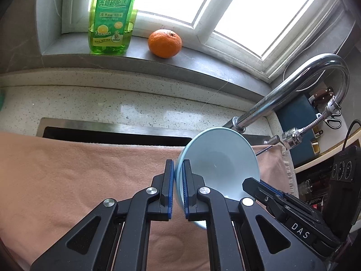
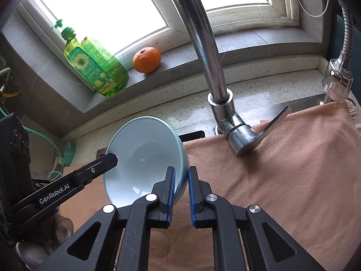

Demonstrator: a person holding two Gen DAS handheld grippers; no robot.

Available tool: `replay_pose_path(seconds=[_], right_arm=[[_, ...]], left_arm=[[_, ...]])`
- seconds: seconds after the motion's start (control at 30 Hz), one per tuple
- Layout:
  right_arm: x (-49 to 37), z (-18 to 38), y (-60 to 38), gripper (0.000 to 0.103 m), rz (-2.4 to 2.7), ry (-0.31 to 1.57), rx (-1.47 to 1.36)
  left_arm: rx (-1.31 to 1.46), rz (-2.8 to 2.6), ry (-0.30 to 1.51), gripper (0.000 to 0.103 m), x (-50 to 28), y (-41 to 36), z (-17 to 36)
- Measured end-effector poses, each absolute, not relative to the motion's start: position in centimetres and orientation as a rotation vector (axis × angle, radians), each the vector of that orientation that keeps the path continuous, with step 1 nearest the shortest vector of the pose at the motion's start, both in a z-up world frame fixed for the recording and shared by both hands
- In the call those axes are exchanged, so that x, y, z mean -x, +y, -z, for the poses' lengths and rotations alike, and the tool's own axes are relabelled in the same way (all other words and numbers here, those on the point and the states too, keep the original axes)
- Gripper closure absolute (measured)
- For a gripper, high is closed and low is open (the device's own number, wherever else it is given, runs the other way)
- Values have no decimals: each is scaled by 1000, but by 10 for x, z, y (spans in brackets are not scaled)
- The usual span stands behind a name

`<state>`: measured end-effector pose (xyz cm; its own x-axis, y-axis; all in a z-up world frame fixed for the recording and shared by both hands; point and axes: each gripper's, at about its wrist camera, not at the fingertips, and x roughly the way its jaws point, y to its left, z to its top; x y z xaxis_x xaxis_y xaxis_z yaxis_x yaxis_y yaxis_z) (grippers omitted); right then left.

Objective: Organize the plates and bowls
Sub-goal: 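Lift the pale blue bowl and carry it over the steel bowls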

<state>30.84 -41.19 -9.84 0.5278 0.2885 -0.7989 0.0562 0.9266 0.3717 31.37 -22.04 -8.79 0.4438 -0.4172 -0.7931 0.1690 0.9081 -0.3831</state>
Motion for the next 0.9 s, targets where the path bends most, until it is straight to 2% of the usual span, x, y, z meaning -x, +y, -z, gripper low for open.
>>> replay_pose_path(seconds=[0.5, 0.9], right_arm=[[-257, 57, -370, 92, -232, 978, -331], [-219, 44, -300, 92, -359, 990, -274]], left_arm=[[311, 335, 951, 97, -246, -168, 48], [385, 229, 902, 97, -184, -93, 40]])
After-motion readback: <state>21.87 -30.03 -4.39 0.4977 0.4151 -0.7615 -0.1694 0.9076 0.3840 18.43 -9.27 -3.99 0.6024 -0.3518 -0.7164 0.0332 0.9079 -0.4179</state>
